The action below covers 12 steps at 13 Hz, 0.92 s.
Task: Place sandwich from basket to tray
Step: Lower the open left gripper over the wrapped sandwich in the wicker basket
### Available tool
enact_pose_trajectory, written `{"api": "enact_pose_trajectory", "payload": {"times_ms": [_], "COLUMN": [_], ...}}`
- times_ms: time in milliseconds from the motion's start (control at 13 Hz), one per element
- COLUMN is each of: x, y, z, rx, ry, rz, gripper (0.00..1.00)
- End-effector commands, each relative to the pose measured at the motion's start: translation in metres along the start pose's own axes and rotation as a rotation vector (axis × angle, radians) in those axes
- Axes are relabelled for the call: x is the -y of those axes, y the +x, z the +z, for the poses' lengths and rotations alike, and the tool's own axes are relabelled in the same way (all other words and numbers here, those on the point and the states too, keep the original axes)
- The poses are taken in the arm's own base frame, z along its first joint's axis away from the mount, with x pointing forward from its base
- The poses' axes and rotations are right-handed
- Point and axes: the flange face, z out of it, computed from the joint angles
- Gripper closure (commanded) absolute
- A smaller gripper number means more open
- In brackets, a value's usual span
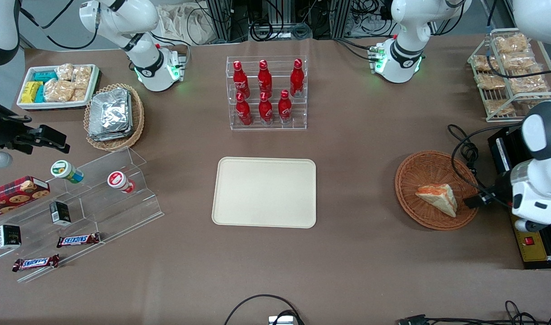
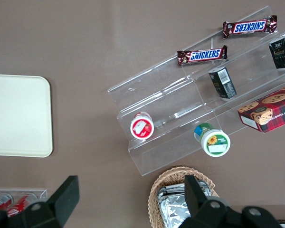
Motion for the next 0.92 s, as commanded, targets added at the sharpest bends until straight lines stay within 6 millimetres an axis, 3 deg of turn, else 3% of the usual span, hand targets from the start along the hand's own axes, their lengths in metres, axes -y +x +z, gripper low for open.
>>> {"api": "enact_pose_trajectory", "payload": {"times_ms": [0, 154, 385, 846], "x": [0.005, 0.005, 0.0, 0.006], "y": [-0.013, -0.013, -0.023, -0.027], "z": [0.018, 0.035, 0.08, 0.133], "rx": [0.025, 0.038, 0.044, 0.047], "ry": [0.003, 0.006, 0.013, -0.002], "rz": [-0.055, -0.11, -0.279, -0.318], "gripper": [0.0, 0.0, 0.0, 0.0]}}
